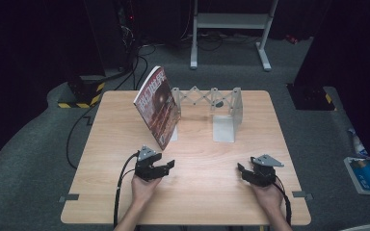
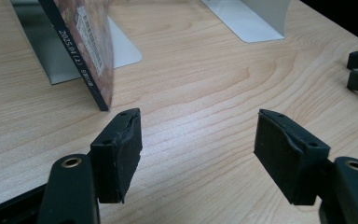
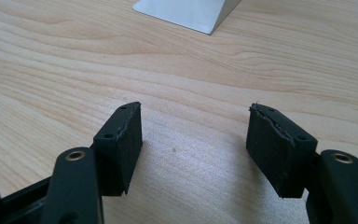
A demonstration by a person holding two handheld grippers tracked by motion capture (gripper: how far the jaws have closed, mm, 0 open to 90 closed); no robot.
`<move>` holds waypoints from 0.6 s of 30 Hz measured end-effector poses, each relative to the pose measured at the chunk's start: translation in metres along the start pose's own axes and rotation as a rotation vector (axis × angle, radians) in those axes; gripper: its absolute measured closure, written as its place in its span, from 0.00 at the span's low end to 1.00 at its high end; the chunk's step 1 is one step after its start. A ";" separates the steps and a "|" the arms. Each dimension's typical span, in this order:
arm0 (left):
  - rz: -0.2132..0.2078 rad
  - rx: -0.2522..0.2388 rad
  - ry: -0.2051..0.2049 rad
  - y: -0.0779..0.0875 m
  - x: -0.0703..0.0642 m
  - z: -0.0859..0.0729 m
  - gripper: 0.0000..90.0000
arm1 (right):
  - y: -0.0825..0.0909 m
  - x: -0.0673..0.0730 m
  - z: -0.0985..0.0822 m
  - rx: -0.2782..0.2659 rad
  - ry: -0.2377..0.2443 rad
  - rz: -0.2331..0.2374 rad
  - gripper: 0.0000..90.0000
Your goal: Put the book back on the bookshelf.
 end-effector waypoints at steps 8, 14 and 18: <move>0.021 0.022 -0.025 -0.009 -0.002 -0.004 0.36 | 0.000 0.000 0.000 0.000 0.001 0.000 0.40; 0.077 0.035 -0.088 -0.019 -0.004 -0.005 0.36 | 0.000 0.000 0.000 0.000 0.000 0.000 0.40; 0.089 0.038 -0.099 -0.022 -0.004 -0.005 0.36 | 0.000 0.000 0.000 0.000 0.001 0.000 0.40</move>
Point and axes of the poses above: each handheld gripper's, and its own axes: y roughly backward along the jaws, z roughly out of its top, x roughly to its left, the point moved 6 cm from there along -y, roughly forward along the jaws, and after that the axes turned 15 degrees about z, right-handed, at the moved point
